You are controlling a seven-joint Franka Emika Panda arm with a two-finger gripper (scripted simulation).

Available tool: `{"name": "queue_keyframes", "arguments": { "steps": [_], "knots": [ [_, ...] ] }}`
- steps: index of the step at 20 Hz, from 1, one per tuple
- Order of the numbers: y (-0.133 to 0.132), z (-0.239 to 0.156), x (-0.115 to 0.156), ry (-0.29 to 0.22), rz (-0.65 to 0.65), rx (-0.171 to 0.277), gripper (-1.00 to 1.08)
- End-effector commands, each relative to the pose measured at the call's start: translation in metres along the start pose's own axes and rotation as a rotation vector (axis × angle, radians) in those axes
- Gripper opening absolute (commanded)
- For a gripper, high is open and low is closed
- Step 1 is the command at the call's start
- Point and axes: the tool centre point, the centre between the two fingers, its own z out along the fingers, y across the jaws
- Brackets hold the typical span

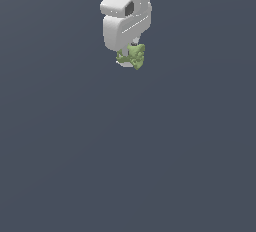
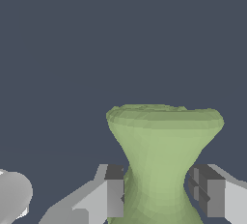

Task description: Pick up the object and move it to a goal position.

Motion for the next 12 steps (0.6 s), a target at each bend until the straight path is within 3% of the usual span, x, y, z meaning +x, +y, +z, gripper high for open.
{"name": "queue_keyframes", "arguments": {
  "steps": [1, 12],
  "knots": [
    [-0.004, -0.021, -0.003, 0.000, 0.000, 0.001, -1.00],
    [-0.011, -0.068, -0.009, -0.002, 0.002, 0.000, -1.00]
  ]
}}
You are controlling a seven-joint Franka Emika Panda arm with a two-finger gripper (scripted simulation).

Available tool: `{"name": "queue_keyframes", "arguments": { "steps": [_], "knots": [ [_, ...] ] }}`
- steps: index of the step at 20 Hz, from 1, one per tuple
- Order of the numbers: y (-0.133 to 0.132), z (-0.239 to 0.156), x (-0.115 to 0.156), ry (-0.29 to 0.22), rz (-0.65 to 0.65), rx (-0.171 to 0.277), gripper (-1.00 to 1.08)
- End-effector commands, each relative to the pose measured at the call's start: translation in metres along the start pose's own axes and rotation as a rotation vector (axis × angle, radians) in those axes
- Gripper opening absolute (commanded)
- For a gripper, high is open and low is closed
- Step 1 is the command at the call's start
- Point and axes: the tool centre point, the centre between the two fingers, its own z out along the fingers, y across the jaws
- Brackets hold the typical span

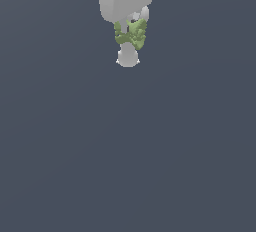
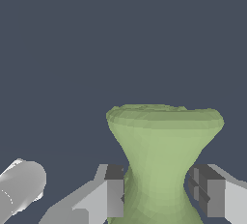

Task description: Pick up the object and move it to a goal position.

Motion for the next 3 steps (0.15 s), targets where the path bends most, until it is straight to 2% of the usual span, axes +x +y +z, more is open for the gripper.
{"name": "queue_keyframes", "arguments": {
  "steps": [1, 3],
  "knots": [
    [-0.0005, -0.0048, -0.0005, -0.001, 0.000, 0.001, -1.00],
    [-0.0006, -0.0058, -0.0006, -0.001, 0.000, 0.001, -1.00]
  ]
}}
